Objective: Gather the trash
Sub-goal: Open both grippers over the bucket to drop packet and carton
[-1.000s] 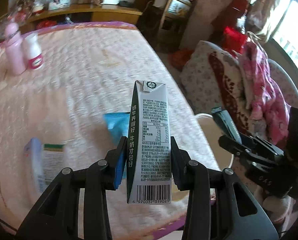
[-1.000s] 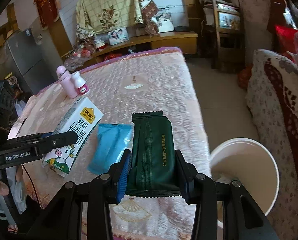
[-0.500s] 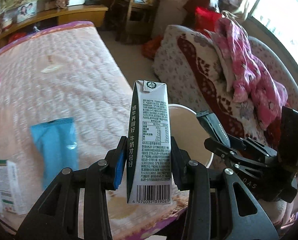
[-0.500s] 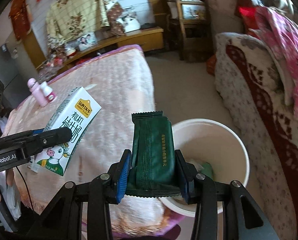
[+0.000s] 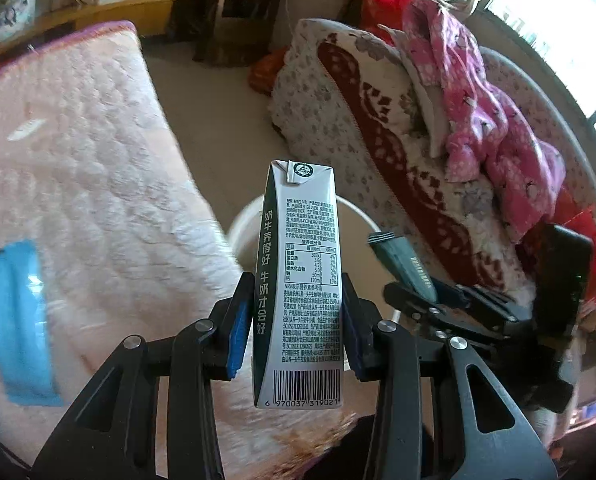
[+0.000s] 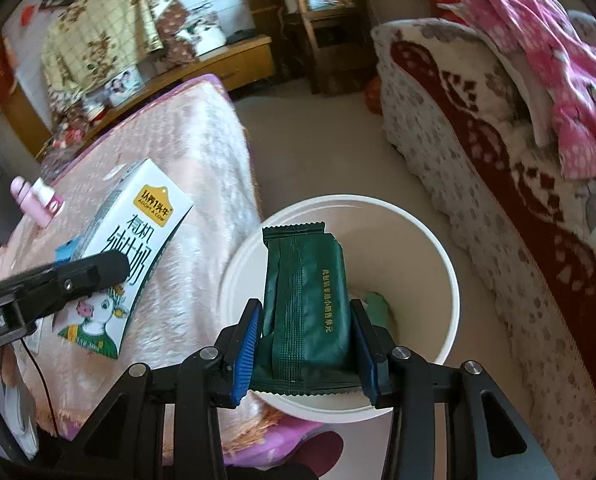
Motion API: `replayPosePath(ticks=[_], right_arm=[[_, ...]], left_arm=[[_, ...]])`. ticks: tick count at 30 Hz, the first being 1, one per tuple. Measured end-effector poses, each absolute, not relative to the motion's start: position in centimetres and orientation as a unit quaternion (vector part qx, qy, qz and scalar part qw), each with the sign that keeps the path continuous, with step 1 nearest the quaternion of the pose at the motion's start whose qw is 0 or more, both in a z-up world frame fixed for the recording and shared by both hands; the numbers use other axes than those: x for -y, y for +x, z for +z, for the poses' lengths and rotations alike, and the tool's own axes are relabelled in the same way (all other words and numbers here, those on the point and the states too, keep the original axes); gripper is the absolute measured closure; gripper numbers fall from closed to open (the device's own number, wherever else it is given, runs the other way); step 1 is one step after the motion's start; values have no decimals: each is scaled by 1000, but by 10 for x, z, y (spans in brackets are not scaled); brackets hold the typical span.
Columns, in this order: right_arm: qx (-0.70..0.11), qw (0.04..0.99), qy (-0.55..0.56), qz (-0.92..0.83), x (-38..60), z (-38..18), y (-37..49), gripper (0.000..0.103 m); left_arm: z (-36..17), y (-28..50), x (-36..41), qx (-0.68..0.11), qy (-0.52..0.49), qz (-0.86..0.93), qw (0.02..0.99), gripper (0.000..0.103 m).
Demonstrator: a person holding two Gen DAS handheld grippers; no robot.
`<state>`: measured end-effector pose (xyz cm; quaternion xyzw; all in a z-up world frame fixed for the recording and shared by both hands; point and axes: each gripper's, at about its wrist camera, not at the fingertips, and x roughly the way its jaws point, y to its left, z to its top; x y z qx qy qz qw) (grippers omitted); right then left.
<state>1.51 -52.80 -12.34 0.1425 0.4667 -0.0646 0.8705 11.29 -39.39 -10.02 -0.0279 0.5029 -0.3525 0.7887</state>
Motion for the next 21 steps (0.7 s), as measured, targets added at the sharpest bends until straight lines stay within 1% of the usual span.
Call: replayPosePath(ticks=[6,8,10,13,21], right_arm=[[-466,864,170,-84,544,-132,15,50],[-468,862,176,-86,546,-134,15,49],[-470,860,178,-84,546,-136,14,49],[-474,859,175,-82,543,-137,14,49],[-476,862,161,-73,532,-132,15,49]], left_arm=[[-114,116,408,-514,-45,-384,766,64],[-115,116,409,-514,-44,-389,763,61],[-114,115,410,-510,-42,-387,767,55],[-112,114,410,-508,-42,-387,768,50],[-103,106,395,-488,-14,-361,794,50]])
